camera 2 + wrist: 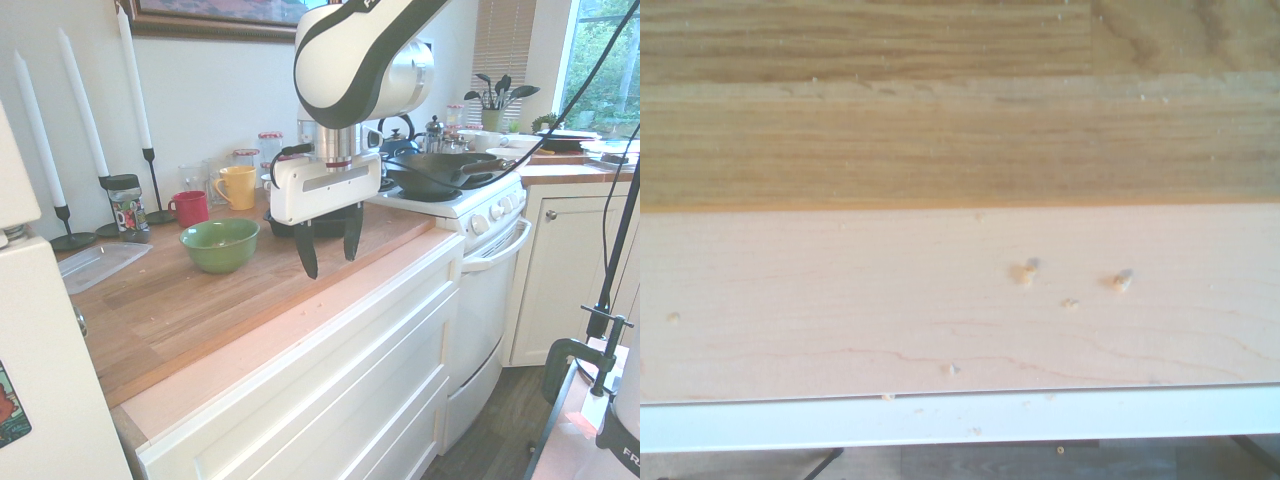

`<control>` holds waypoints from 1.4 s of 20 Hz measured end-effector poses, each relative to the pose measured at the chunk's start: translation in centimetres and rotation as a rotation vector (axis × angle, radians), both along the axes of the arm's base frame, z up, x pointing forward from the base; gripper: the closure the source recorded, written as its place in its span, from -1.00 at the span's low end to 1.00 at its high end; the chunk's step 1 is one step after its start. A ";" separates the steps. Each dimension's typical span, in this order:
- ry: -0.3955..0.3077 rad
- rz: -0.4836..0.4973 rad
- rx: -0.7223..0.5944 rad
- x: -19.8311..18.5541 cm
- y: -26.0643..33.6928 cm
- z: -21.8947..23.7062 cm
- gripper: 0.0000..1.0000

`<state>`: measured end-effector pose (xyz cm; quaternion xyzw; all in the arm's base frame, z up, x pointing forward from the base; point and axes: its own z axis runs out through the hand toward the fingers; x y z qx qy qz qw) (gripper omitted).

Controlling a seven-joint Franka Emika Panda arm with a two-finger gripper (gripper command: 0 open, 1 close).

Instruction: Pour the cereal into the box

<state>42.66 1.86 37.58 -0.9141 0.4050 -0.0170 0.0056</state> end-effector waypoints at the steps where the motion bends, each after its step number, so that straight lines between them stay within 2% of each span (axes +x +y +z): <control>1: 0.001 -0.001 0.001 0.0 0.0 0.0 -1.00; 5: -0.031 0.021 -0.010 1.6 0.2 1.4 -1.00; 9: -0.065 0.076 -0.051 6.4 2.7 3.7 -1.00; 14: -0.097 0.152 -0.138 12.4 8.3 4.1 -1.00; 19: -0.148 0.182 -0.179 17.7 10.4 4.2 -1.00; 23: -0.147 0.167 -0.187 22.7 10.5 2.4 -1.00; 28: -0.107 0.131 -0.178 27.3 10.0 0.5 -1.00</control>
